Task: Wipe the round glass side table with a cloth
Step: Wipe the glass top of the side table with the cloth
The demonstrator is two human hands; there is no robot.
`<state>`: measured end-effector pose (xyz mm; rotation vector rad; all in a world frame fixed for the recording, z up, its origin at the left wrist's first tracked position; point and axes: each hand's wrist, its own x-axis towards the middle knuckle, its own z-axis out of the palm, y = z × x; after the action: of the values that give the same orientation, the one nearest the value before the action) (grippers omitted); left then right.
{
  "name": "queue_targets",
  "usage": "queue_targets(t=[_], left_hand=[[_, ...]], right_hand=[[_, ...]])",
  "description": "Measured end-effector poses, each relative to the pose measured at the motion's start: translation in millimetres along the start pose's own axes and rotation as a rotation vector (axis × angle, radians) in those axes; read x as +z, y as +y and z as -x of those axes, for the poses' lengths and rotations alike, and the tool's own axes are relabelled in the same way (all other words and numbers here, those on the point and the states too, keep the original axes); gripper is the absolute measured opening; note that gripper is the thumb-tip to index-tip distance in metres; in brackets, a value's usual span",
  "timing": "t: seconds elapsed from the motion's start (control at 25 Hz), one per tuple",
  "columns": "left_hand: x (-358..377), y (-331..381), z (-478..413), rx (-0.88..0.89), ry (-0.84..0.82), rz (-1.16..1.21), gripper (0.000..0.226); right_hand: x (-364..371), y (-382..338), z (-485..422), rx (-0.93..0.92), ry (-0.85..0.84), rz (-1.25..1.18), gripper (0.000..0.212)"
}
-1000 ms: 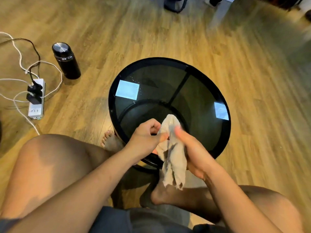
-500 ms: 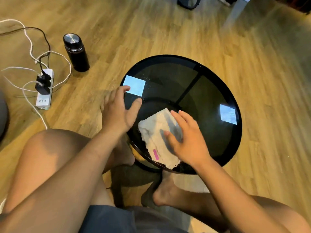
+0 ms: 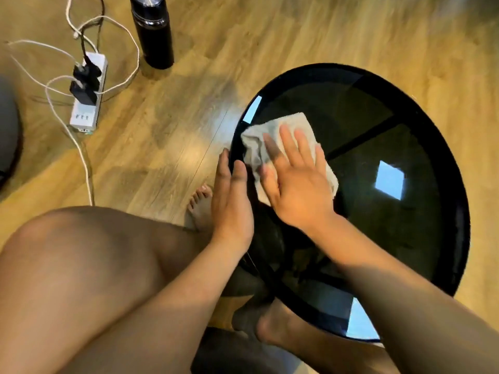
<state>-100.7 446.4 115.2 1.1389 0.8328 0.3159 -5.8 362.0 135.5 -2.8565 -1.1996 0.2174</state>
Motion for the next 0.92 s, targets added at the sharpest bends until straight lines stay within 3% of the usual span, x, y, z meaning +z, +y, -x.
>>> queue_targets(t=[0.16, 0.32, 0.36, 0.48, 0.56, 0.72, 0.92], left_hand=[[0.6, 3.7, 4.5, -0.032, 0.010, -0.040, 0.077], [-1.2, 7.9, 6.0, 0.013, 0.009, -0.191, 0.071], [-2.9, 12.6, 4.8, 0.094, -0.005, -0.312, 0.071], [-3.6, 18.5, -4.0, 0.534, -0.132, -1.005, 0.068], [-2.7, 19.7, -4.5, 0.720, -0.207, -1.215, 0.065], [-3.9, 12.3, -2.5, 0.763, -0.270, -1.222, 0.067], [-2.0, 10.3, -1.9, 0.777, -0.295, -1.179, 0.072]], right_hand=[[-10.7, 17.6, -111.2, 0.192, 0.010, -0.056, 0.059], [-9.1, 1.6, -96.2, 0.185, 0.055, -0.083, 0.057], [-12.4, -5.4, -73.6, 0.135, 0.072, -0.112, 0.055], [-15.4, -10.4, 19.8, -0.002, 0.018, -0.144, 0.049], [-8.3, -3.3, 107.2, 0.036, -0.018, -0.135, 0.052], [-6.2, 23.2, 219.5, 0.052, -0.097, -0.075, 0.044], [-3.0, 34.1, 110.3, 0.029, 0.010, -0.080, 0.055]])
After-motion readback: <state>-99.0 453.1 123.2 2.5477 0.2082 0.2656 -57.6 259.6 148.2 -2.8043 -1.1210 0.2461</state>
